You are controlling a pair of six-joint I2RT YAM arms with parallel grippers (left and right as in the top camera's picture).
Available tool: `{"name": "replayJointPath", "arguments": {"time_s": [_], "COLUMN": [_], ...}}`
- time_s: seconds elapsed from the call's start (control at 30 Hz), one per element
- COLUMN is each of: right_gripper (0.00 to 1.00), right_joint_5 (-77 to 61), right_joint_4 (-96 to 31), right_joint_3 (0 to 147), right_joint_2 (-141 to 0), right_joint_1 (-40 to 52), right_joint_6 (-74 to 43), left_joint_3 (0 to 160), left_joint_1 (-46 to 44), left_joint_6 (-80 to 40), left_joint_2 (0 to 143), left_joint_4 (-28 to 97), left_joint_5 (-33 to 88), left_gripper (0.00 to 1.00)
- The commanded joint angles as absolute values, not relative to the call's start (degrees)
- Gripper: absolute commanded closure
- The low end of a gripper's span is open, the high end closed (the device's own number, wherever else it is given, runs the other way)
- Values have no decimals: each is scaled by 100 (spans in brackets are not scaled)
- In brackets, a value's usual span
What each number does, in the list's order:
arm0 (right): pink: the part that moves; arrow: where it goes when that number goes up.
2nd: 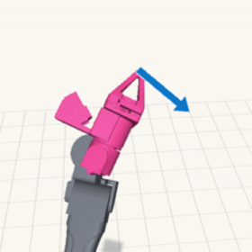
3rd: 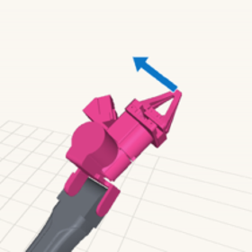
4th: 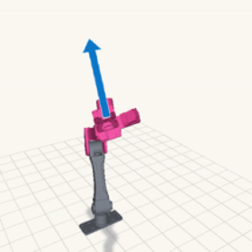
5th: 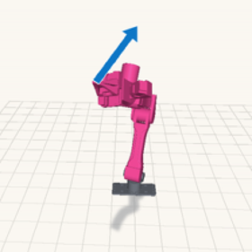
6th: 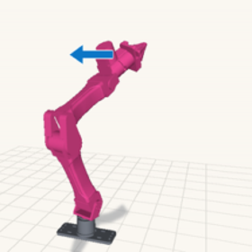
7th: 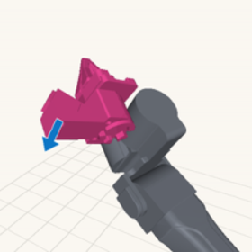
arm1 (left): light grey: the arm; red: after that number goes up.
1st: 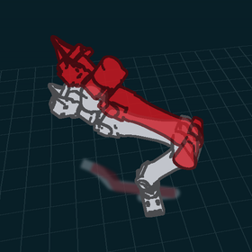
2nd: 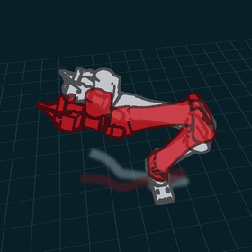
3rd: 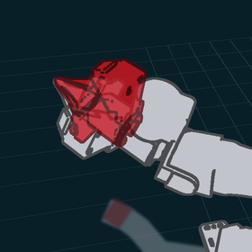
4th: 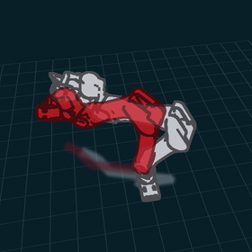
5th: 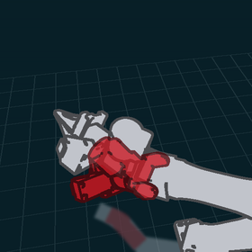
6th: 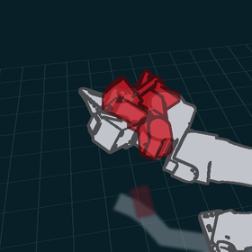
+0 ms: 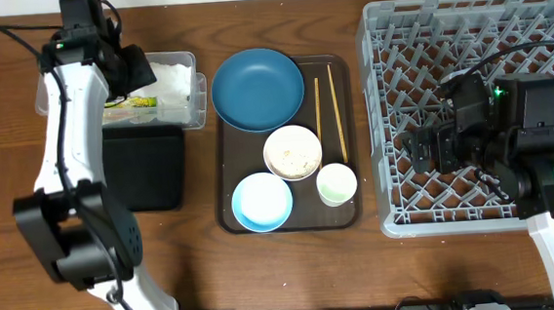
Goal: Sort waste into correct bins and load items into the dishwasher rack
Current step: 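Drop wrapper and tissue into clear plastic bin with left gripper, then grasp white cup on brown tray with left gripper and lift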
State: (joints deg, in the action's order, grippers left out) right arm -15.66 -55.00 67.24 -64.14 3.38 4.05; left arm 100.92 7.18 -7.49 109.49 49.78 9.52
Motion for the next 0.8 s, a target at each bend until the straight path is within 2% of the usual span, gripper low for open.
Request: {"name": "replayJointPath", "arguments": {"time_s": [0.0,0.1,0.17,0.3,0.77], "right_gripper": [1,1,1,1,1], "right_joint_5": [-1612,-1612,-1612,-1616,-1761], "right_joint_4": [-5487,-5481,-5474,-5468,-5468], "right_joint_3": [6847,6847,6847,6847,6847], "right_joint_2": [-6442,-6445,-6460,-6532,-6709], "right_joint_1": [281,281,281,281,303], "right_joint_6": [434,434,434,432,368], "left_joint_3": [10121,10121,10114,10049,9686], "left_joint_1": [427,80,-266,-950,-2707], "left_joint_6": [-132,36,36,38,-644], "left_joint_2": [10442,10350,10363,10372,10374], "left_joint_4": [5282,5806,6257,6746,6812], "left_joint_5": [2134,2539,2550,2545,2486], "left_gripper": [43,43,46,46,46]}}
